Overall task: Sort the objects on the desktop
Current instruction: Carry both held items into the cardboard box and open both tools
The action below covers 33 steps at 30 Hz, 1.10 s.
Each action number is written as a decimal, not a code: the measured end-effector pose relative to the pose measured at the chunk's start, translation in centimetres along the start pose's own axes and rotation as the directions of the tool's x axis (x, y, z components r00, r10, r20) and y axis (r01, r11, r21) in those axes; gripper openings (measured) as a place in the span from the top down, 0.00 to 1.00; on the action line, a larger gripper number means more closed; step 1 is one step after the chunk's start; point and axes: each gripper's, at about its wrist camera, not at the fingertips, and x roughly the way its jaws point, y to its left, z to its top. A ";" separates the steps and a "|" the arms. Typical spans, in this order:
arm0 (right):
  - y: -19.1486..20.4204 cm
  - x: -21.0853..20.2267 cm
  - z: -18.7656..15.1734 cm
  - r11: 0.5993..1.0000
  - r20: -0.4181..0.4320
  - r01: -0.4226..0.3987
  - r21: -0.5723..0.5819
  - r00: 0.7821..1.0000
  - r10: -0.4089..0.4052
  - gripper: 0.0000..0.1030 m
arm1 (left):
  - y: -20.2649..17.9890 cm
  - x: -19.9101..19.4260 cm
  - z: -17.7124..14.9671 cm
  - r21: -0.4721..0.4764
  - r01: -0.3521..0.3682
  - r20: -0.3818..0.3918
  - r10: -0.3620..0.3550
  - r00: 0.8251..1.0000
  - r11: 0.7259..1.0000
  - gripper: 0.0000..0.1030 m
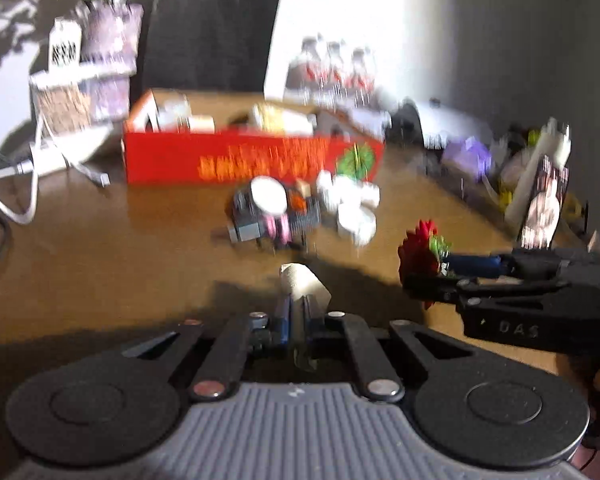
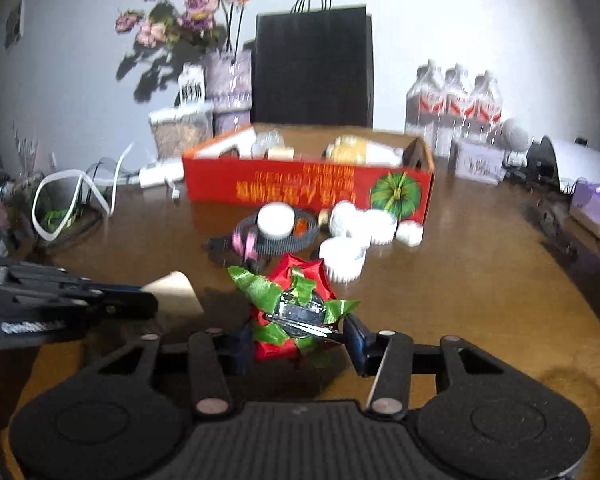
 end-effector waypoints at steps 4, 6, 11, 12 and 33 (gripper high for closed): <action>-1.1 1.5 6.2 0.999 0.076 0.014 0.038 0.997 -0.017 0.55 | 1.9 -0.4 5.7 0.005 0.002 0.097 -0.002 0.995 1.000 0.92; -1.4 3.2 10.5 0.999 0.103 0.007 0.032 0.995 -0.010 0.55 | 3.2 0.5 9.7 -0.006 -0.026 0.142 0.027 0.989 1.000 0.92; -2.2 12.2 20.2 0.999 0.059 -0.013 0.035 0.998 0.011 0.55 | 8.4 8.6 19.9 -0.096 -0.048 0.061 0.054 0.997 0.994 0.92; -2.4 14.4 21.6 0.999 0.031 0.008 0.047 0.999 -0.009 0.55 | 9.5 10.4 21.0 -0.127 -0.080 0.031 0.084 0.996 0.989 0.92; -4.0 29.7 27.9 0.993 -0.223 0.099 0.056 0.971 -0.084 0.33 | 14.2 20.7 26.4 -0.113 -0.303 -0.125 0.289 0.949 0.946 0.34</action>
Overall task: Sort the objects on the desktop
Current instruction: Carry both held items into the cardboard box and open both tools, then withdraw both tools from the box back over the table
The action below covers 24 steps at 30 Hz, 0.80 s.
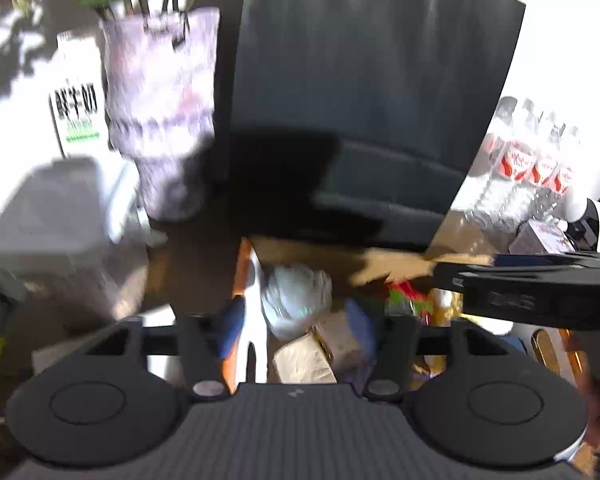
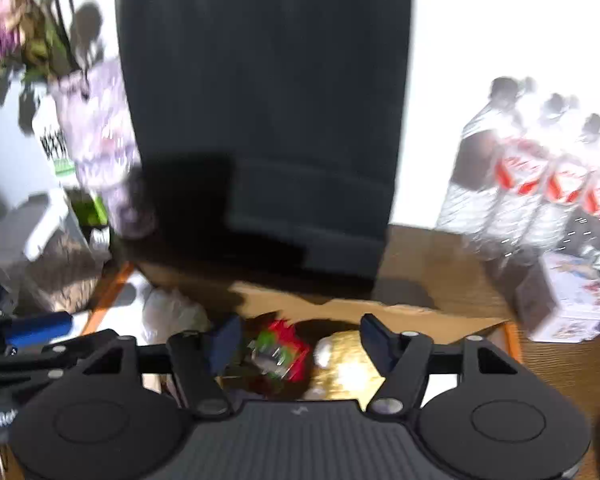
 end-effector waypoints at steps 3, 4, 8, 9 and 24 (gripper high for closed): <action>-1.3 -2.5 -1.0 0.999 0.018 0.023 0.024 1.000 -0.023 0.31 | -0.2 -1.5 -0.1 -0.009 -0.002 0.018 0.002 1.000 1.000 0.29; -1.6 -3.2 -1.3 0.999 0.023 0.028 0.032 0.999 -0.028 0.31 | -0.3 -2.1 -0.4 -0.009 -0.005 0.028 0.005 1.000 1.000 0.22; -3.1 -6.4 -3.3 0.996 0.044 0.068 0.056 0.997 -0.070 0.26 | -1.6 -4.3 -2.0 0.027 -0.029 0.036 0.028 0.999 0.999 0.13; -3.3 -7.3 -3.9 0.995 0.050 0.080 0.058 0.995 -0.083 0.26 | -1.9 -4.9 -2.4 0.031 -0.040 0.031 0.039 0.999 0.999 0.12; -1.2 -17.8 -25.7 0.998 0.207 0.014 0.068 0.978 -0.028 0.18 | -4.7 -16.2 -19.3 0.129 -0.022 0.214 -0.007 0.977 0.991 0.00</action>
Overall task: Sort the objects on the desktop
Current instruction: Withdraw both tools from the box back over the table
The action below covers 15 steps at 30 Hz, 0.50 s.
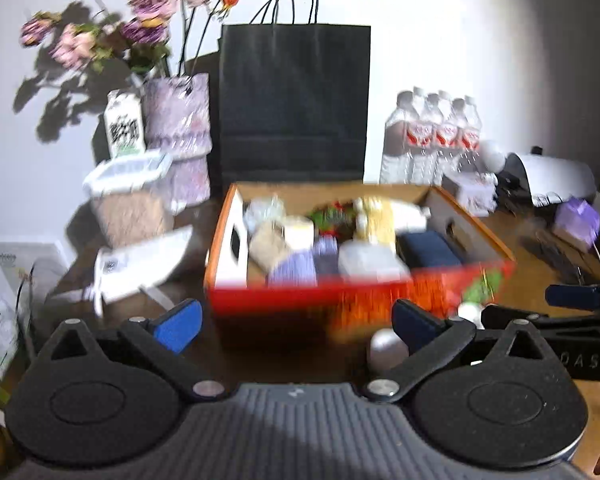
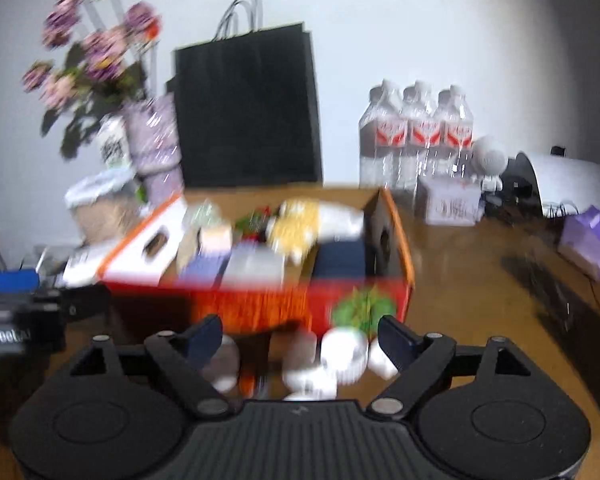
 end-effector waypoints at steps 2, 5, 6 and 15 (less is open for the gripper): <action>0.1 -1.3 -2.6 1.000 -0.003 -0.017 -0.019 1.000 0.017 0.18 | 0.1 -1.4 -2.9 -0.008 -0.030 0.002 0.030 1.000 1.000 0.00; -0.1 -3.6 -5.7 0.999 0.004 -0.045 -0.013 0.999 0.045 0.18 | 0.1 -3.4 -6.8 -0.016 -0.041 0.001 0.041 0.999 0.999 0.00; -0.2 -4.4 -6.6 0.999 0.009 -0.045 -0.013 0.999 0.045 0.18 | 0.0 -4.0 -7.9 -0.019 -0.036 -0.001 0.036 0.999 0.999 0.00; 0.7 -9.5 -12.6 0.999 0.034 -0.030 -0.029 0.999 0.031 0.12 | -2.0 -8.7 -13.5 0.005 0.011 0.016 -0.011 1.000 1.000 0.00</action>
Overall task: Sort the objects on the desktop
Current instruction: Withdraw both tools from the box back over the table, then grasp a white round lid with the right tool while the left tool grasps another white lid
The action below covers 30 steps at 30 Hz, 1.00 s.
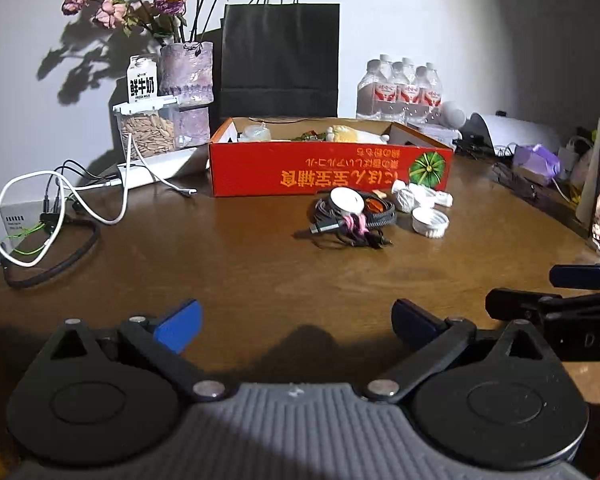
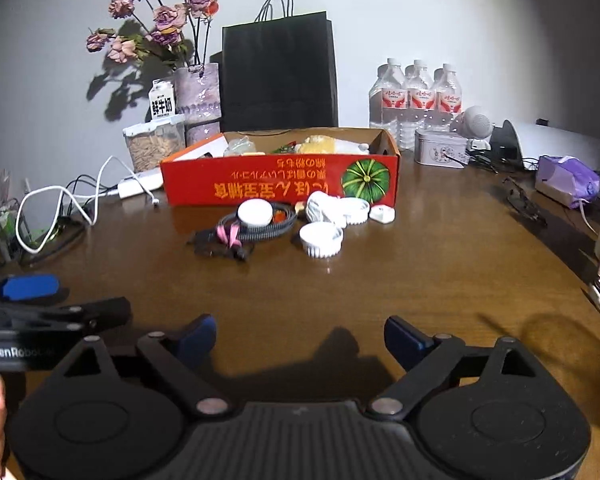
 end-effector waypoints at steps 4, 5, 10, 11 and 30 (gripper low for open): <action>0.8 -0.8 -0.3 0.999 0.035 -0.011 -0.034 0.999 0.012 0.10 | -0.4 -1.0 -0.7 -0.018 -0.001 0.006 0.001 1.000 1.000 0.00; 1.0 -0.8 -0.3 0.999 0.039 0.004 -0.045 0.999 -0.002 0.10 | -0.4 -0.9 -0.8 -0.019 -0.013 0.003 0.013 1.000 1.000 0.00; 1.1 -0.1 -0.2 0.998 -0.002 0.017 -0.060 1.000 -0.017 0.10 | 0.1 -0.4 -0.6 -0.018 0.003 -0.023 -0.004 1.000 1.000 0.00; 1.1 0.1 0.0 0.998 -0.010 0.014 -0.065 1.000 -0.015 0.10 | 0.3 -0.2 -0.4 -0.017 0.016 -0.023 -0.017 1.000 1.000 0.00; -1.5 13.4 8.2 0.994 -0.137 -0.001 -0.108 0.991 -0.013 0.45 | -1.4 17.6 11.1 0.184 0.269 -0.163 -0.241 0.957 0.945 0.23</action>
